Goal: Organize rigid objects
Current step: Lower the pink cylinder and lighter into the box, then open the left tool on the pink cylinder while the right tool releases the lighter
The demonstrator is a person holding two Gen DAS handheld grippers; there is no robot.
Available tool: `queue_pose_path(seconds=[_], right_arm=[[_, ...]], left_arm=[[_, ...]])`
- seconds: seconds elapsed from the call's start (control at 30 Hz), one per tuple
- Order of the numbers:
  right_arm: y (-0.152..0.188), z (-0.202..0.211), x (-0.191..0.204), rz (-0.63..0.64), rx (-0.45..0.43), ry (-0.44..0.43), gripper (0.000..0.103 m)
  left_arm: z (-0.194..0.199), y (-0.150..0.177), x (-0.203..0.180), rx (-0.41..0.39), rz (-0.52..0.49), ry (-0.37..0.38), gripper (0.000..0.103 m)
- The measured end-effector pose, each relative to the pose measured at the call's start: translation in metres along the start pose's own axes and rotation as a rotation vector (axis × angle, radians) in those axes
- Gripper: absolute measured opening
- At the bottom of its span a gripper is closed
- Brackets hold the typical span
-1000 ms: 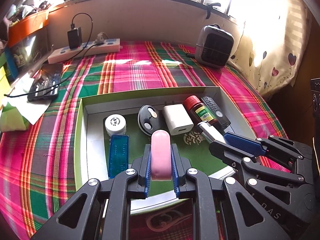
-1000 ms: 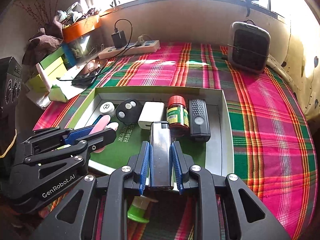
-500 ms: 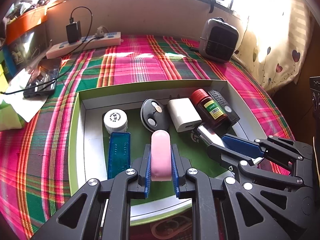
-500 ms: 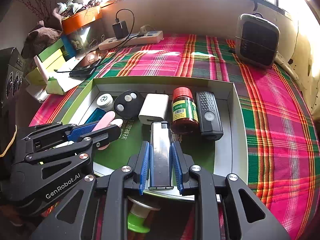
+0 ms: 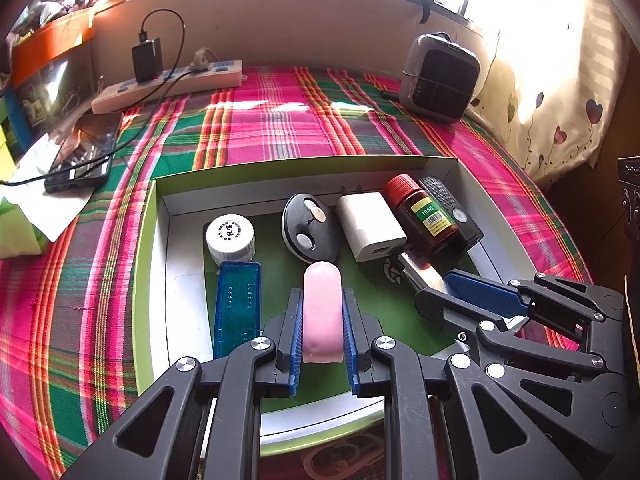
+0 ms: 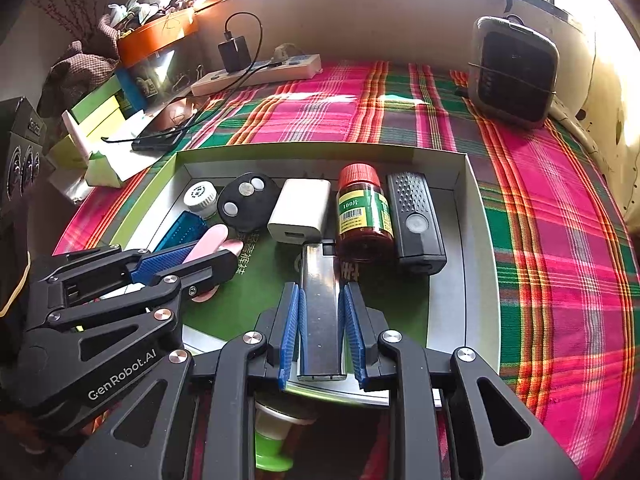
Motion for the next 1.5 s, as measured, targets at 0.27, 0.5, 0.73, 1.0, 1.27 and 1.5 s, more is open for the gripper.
queue_pose_path(seconds=[0.27, 0.5, 0.73, 1.0, 1.27, 1.5], right_arm=[[0.0, -0.001, -0.001, -0.009, 0.002, 0.003, 0.025], [0.0, 0.0, 0.0, -0.005, 0.001, 0.009, 0.025], [0.0, 0.003, -0.001, -0.011, -0.006, 0.012, 0.025], [0.0, 0.012, 0.0, -0.02, -0.022, 0.015, 0.025], [0.001, 0.025, 0.002, -0.031, -0.048, 0.019, 0.025], [0.004, 0.042, 0.003, -0.039, -0.075, 0.023, 0.026]], left_arm=[[0.0, 0.0, 0.0, 0.001, 0.0, 0.0, 0.018], [0.0, 0.001, 0.001, 0.001, 0.004, -0.002, 0.025], [0.006, 0.001, 0.0, -0.006, 0.005, -0.004, 0.028], [0.019, 0.001, -0.002, -0.024, 0.002, -0.002, 0.029], [0.039, 0.002, -0.001, -0.054, 0.012, 0.011, 0.034], [0.065, 0.006, 0.006, -0.094, 0.041, 0.017, 0.035]])
Point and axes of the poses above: each gripper's, at about its wrist camera, not at the fingertips, and z roughly against the way its jaws point, x to its left, y to its underside, the point moved 7 cm from there along -z, roughly the way its jaws point, and after that the axes turned 8 degrees about -x, right-handed, at the moved point
